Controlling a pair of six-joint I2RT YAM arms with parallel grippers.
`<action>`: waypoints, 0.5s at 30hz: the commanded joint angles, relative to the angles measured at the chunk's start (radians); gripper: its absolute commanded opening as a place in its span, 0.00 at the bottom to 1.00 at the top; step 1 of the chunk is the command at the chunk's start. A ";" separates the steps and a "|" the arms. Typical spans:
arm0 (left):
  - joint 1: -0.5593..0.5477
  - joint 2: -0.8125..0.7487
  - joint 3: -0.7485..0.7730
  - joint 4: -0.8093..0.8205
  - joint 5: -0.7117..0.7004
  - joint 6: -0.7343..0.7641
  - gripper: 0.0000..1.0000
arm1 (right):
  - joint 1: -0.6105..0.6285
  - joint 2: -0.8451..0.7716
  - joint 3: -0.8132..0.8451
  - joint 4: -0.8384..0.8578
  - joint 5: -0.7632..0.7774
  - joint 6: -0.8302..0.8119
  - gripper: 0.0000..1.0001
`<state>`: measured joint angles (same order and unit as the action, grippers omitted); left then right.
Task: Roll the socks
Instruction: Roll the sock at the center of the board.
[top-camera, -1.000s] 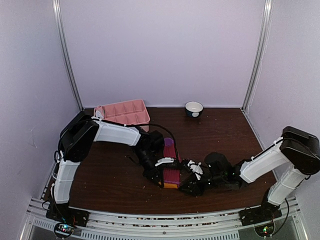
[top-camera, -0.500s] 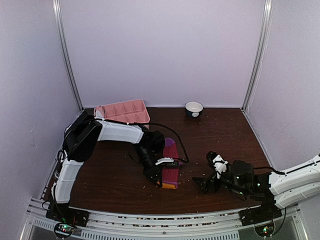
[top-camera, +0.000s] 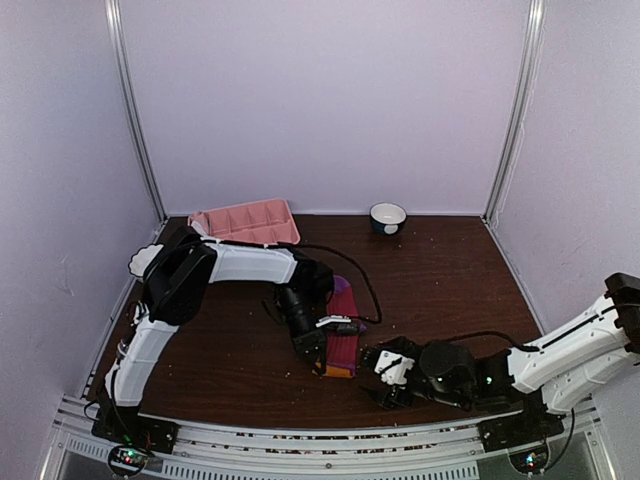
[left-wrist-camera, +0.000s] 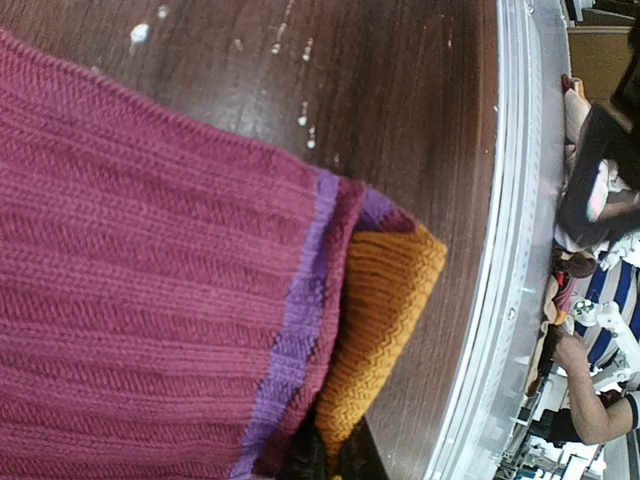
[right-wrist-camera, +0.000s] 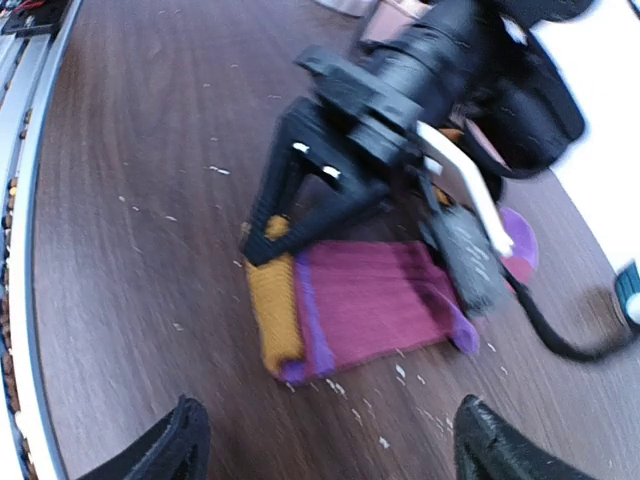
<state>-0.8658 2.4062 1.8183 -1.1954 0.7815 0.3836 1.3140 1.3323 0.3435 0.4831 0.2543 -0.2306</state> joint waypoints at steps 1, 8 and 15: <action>-0.005 0.087 0.002 0.005 -0.126 -0.023 0.00 | 0.020 0.169 0.172 -0.066 -0.050 -0.180 0.74; -0.004 0.120 0.036 -0.005 -0.167 -0.078 0.00 | 0.005 0.342 0.320 -0.125 -0.176 -0.253 0.48; -0.004 0.123 0.024 -0.010 -0.152 -0.074 0.00 | -0.021 0.401 0.341 -0.138 -0.205 -0.280 0.36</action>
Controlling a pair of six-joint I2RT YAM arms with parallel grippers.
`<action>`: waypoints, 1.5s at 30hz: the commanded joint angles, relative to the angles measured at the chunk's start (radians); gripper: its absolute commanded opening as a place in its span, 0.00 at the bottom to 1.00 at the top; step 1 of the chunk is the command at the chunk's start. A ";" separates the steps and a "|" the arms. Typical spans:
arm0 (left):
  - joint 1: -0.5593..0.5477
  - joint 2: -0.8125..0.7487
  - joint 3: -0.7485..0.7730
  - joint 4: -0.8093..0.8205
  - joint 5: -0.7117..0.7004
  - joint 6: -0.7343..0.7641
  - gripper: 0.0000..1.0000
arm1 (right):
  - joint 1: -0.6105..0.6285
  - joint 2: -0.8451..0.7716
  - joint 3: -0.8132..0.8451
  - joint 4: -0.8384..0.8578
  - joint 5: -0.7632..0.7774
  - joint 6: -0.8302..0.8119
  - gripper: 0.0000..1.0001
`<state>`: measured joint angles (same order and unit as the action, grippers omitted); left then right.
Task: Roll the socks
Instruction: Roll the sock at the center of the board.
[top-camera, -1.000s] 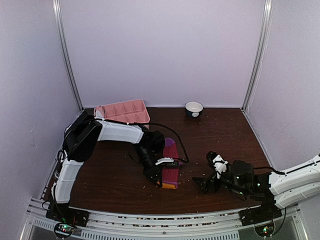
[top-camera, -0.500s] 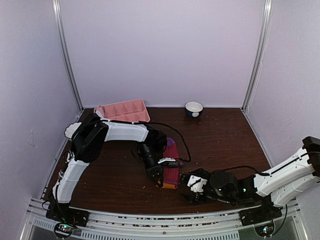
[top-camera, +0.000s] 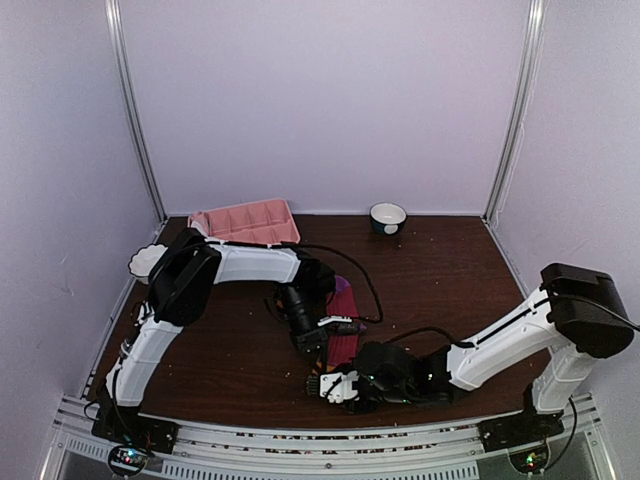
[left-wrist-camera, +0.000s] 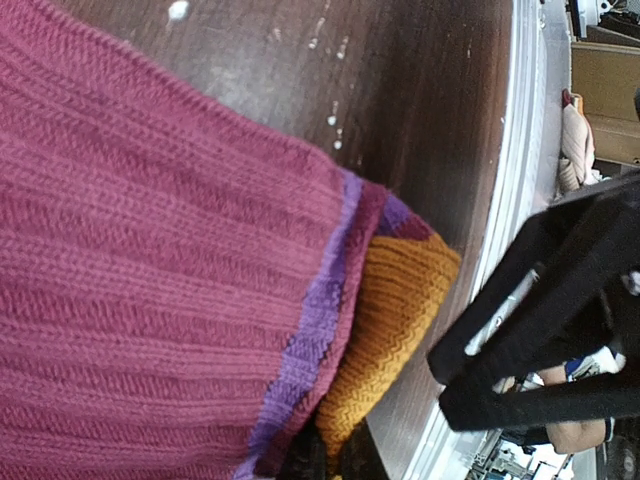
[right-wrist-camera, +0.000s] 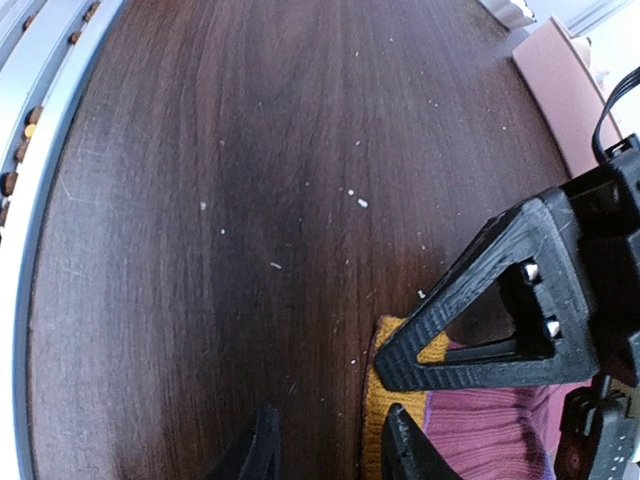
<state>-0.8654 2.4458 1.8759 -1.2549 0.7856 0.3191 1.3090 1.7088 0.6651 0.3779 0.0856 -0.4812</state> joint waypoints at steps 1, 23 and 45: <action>-0.006 0.084 -0.033 0.049 -0.155 -0.008 0.00 | -0.023 0.029 0.018 -0.033 -0.036 -0.030 0.35; -0.006 0.047 -0.034 0.060 -0.188 0.040 0.02 | -0.122 0.060 0.008 -0.134 -0.135 0.034 0.09; 0.048 -0.492 -0.506 0.507 -0.260 0.201 0.62 | -0.341 0.130 -0.027 -0.170 -0.602 0.395 0.03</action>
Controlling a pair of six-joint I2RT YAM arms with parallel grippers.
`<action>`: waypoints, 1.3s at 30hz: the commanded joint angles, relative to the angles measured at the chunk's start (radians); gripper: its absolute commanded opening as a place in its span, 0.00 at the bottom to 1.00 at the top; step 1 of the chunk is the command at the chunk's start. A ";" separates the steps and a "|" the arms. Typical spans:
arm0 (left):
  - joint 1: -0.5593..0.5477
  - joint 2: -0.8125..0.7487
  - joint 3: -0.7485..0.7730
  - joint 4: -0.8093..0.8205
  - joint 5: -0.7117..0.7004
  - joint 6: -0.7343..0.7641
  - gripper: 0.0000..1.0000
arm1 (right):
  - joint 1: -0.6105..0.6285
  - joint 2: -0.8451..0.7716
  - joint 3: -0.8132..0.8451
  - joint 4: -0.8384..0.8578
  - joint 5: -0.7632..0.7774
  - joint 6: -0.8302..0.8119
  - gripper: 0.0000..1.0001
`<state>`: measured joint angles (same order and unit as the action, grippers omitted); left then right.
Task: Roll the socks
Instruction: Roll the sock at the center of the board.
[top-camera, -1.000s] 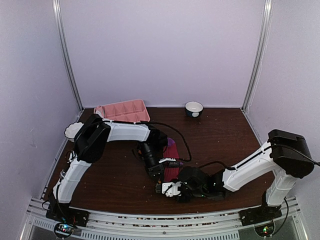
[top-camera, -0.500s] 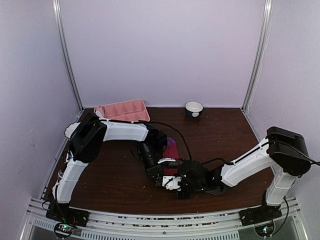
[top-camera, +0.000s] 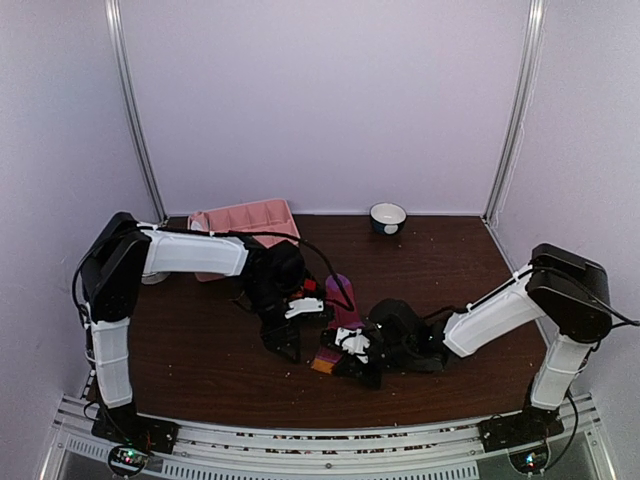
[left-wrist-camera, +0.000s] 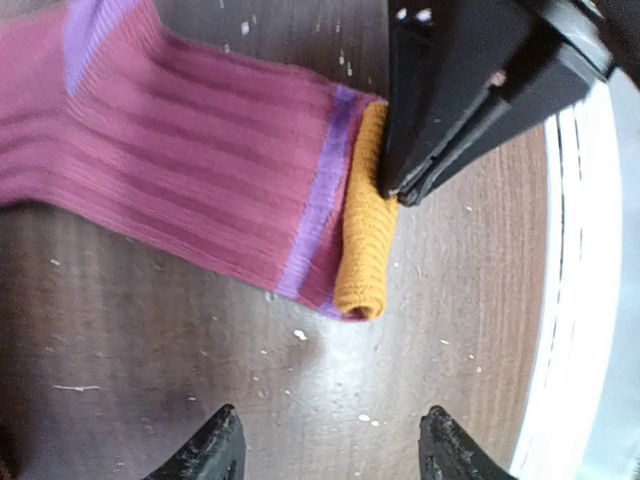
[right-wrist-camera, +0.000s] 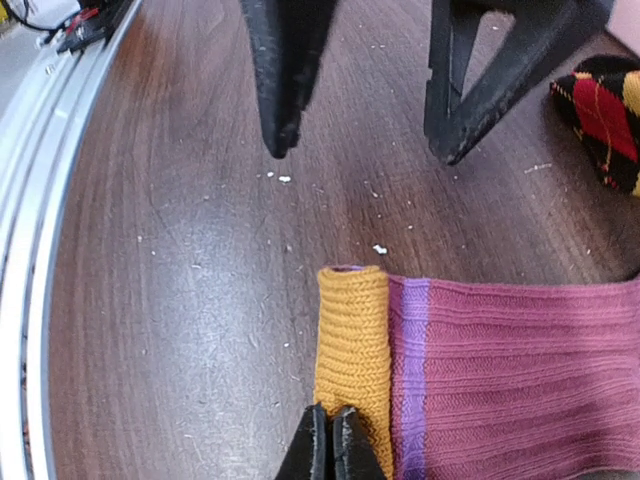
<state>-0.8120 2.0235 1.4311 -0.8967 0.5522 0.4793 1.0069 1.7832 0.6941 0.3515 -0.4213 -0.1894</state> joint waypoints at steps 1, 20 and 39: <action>-0.008 -0.091 -0.085 0.177 -0.006 0.052 0.71 | -0.054 0.058 -0.059 -0.132 -0.121 0.128 0.03; -0.188 -0.128 -0.202 0.486 -0.182 0.299 0.64 | -0.236 0.150 -0.055 -0.055 -0.409 0.412 0.01; -0.222 -0.067 -0.198 0.522 -0.249 0.303 0.49 | -0.243 0.162 -0.045 -0.009 -0.417 0.495 0.00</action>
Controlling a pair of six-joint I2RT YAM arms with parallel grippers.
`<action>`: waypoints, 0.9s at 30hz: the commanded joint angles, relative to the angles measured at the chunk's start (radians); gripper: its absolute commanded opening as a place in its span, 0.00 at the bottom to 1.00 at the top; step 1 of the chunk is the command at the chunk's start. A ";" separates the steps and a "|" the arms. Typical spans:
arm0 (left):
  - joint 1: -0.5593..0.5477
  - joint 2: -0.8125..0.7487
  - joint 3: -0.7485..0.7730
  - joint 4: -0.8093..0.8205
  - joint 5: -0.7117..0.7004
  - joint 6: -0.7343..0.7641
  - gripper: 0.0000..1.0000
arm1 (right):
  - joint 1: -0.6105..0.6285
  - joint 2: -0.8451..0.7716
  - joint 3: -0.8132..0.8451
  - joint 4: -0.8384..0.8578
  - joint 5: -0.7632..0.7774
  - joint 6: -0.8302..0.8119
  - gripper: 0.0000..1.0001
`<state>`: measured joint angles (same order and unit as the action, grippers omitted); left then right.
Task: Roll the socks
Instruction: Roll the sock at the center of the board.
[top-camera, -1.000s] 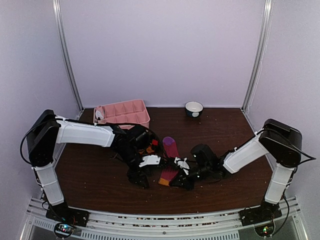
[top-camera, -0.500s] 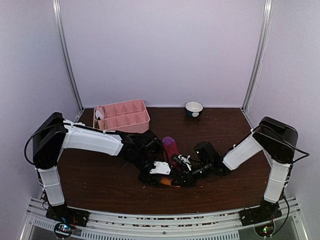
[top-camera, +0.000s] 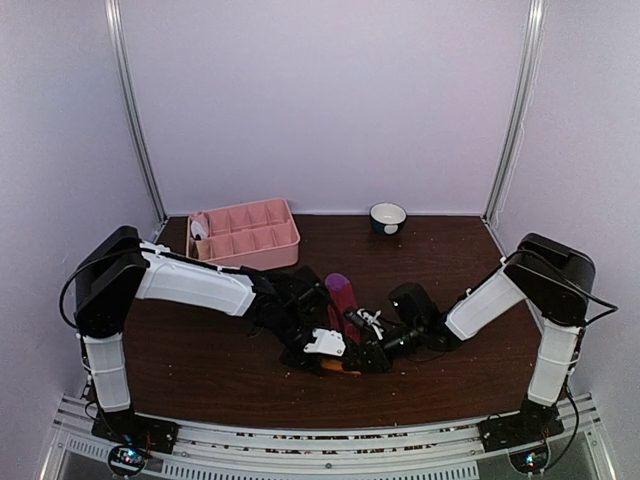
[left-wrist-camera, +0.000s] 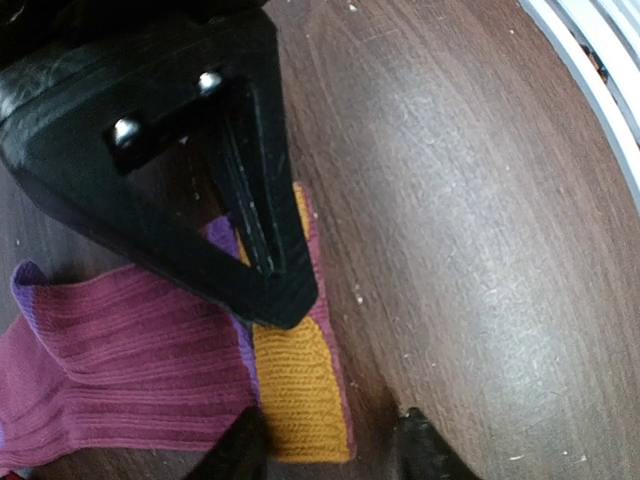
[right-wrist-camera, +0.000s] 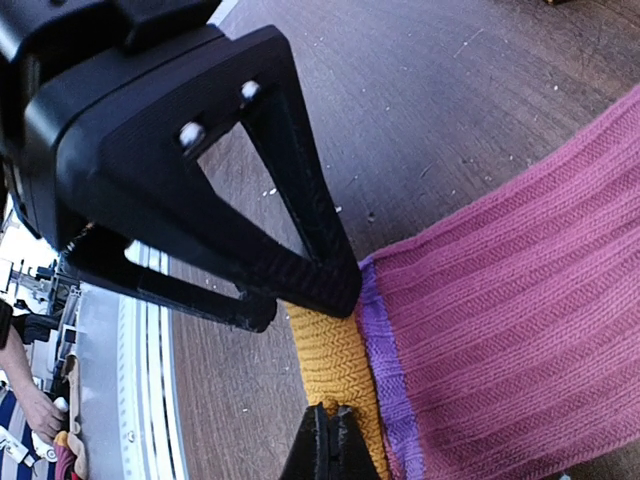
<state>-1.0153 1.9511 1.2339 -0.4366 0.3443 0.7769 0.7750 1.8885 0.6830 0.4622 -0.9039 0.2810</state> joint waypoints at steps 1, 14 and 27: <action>-0.019 -0.009 -0.010 0.076 -0.046 -0.002 0.56 | -0.011 0.058 -0.031 -0.125 0.065 0.021 0.00; -0.026 -0.084 -0.042 -0.001 0.050 0.052 0.51 | -0.013 0.057 -0.014 -0.194 0.068 -0.009 0.00; -0.012 0.024 -0.021 0.061 0.000 0.017 0.47 | -0.012 0.042 -0.012 -0.211 0.063 -0.011 0.00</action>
<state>-1.0340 1.9514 1.2034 -0.4095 0.3698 0.8062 0.7715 1.8927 0.6979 0.4179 -0.9165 0.2829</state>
